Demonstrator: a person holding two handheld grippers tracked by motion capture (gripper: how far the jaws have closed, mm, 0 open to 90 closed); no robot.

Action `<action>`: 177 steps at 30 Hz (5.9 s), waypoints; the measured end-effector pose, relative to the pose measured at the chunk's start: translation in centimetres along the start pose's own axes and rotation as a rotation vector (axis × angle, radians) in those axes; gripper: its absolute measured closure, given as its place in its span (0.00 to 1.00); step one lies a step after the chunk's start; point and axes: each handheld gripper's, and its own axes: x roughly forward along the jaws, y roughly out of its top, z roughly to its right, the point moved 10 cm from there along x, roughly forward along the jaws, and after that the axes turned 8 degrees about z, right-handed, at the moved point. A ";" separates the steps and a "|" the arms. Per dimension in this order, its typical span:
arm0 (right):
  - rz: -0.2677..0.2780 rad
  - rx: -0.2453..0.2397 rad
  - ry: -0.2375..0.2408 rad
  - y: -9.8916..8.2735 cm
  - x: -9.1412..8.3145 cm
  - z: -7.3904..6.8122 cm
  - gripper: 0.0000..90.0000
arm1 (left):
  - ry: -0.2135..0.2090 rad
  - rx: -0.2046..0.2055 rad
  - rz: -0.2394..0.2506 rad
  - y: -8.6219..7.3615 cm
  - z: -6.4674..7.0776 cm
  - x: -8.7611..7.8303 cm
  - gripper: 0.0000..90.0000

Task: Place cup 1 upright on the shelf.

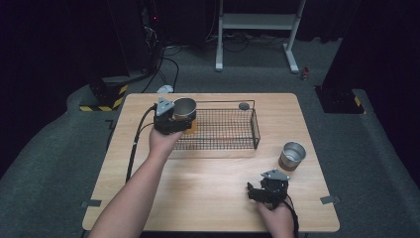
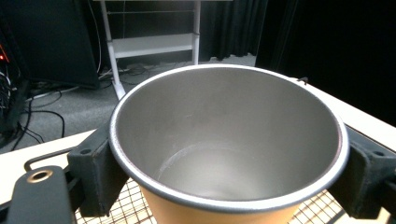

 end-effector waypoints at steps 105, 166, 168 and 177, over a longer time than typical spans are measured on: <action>0.000 -0.003 0.004 0.0 0.0 -0.1 0.11 | 0.079 0.050 -0.248 -6.9 -1.0 0.5 0.00; -0.001 -0.009 0.013 -0.1 -0.1 -0.1 0.11 | 0.022 0.105 -0.482 -19.5 -4.4 -16.5 0.00; 0.003 -0.012 0.015 -0.1 -0.1 -0.1 0.11 | 0.014 0.090 -0.475 -19.6 -4.1 -16.4 0.00; 0.014 -0.005 0.020 0.2 -0.4 0.1 0.13 | 0.043 0.056 -0.466 -19.7 -4.1 -16.5 0.01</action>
